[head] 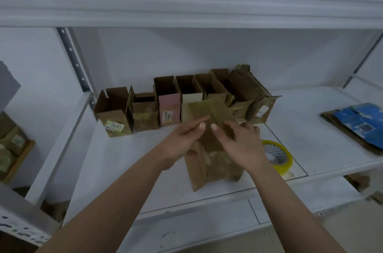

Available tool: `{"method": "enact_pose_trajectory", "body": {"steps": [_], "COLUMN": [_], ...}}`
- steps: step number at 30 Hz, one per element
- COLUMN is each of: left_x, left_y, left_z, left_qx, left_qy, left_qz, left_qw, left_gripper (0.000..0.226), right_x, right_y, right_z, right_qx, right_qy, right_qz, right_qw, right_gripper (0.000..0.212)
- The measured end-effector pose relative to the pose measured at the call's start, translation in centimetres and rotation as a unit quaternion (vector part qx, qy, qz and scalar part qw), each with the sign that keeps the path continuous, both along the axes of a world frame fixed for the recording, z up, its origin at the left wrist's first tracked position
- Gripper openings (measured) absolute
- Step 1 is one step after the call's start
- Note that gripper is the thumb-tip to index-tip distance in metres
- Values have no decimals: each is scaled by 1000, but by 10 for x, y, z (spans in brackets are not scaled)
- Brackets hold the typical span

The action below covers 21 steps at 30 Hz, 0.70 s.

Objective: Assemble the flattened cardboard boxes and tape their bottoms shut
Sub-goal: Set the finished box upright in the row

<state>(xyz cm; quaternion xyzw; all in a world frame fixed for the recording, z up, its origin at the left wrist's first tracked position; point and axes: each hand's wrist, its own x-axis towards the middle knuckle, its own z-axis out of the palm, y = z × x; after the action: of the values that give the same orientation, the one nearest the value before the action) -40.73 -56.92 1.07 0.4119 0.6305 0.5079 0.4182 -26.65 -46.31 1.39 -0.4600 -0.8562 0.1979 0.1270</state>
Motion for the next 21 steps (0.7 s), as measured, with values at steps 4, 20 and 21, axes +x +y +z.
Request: {"method": "enact_pose_trajectory", "body": {"steps": [4, 20, 21], "left_x": [-19, -15, -13], "left_y": [-7, -13, -10], "left_z": [-5, -75, -76], "left_qx": [9, 24, 23], "left_qy": [-46, 119, 132], "left_qz": [49, 33, 46], "left_qw": [998, 992, 990], "left_gripper": [40, 84, 82], "right_x": [1, 9, 11], "right_y": [5, 14, 14], "right_z": [1, -45, -48], "right_qx": [-83, -65, -52], "right_qy": [140, 75, 69], "right_qz": [44, 159, 154], "right_qw": [986, 982, 984], "right_gripper": [41, 83, 82]}}
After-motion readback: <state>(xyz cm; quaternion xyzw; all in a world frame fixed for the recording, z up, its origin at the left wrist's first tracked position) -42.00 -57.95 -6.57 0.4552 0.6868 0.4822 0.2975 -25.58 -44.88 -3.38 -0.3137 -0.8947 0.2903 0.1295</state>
